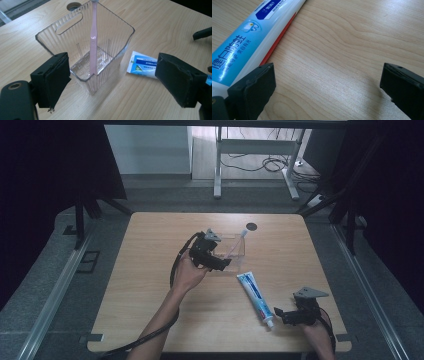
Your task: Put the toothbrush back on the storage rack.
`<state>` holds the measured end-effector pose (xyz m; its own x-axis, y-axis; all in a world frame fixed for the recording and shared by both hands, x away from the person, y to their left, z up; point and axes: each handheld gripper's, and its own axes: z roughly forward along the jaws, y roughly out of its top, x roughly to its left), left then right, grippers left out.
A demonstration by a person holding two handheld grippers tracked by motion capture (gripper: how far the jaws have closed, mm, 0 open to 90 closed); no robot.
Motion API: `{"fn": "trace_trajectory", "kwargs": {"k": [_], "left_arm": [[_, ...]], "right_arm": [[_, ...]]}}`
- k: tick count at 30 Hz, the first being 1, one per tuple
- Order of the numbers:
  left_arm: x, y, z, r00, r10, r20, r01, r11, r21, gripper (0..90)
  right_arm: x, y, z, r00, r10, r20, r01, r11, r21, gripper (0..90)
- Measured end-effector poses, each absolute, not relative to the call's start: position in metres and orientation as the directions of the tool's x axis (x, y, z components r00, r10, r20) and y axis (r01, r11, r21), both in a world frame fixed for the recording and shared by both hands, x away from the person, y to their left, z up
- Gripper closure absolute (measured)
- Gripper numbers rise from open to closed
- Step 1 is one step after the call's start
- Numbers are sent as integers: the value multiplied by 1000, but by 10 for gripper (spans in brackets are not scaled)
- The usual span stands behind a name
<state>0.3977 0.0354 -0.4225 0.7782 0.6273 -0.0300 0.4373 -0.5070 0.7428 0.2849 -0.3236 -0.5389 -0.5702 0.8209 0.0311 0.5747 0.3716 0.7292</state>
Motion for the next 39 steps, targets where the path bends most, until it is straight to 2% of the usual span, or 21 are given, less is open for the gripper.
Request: {"fn": "trace_trajectory", "kwargs": {"k": [10,39], "left_arm": [[385,49,-425,781,625,-4,415,-514,750,129],[342,101,-440,771,636,-33,414,-462,785,128]], "right_arm": [[285,-324,-539,-569,822,29,574,372,729,3],[285,-322,-539,-571,821,25,572,376,729,3]]}}
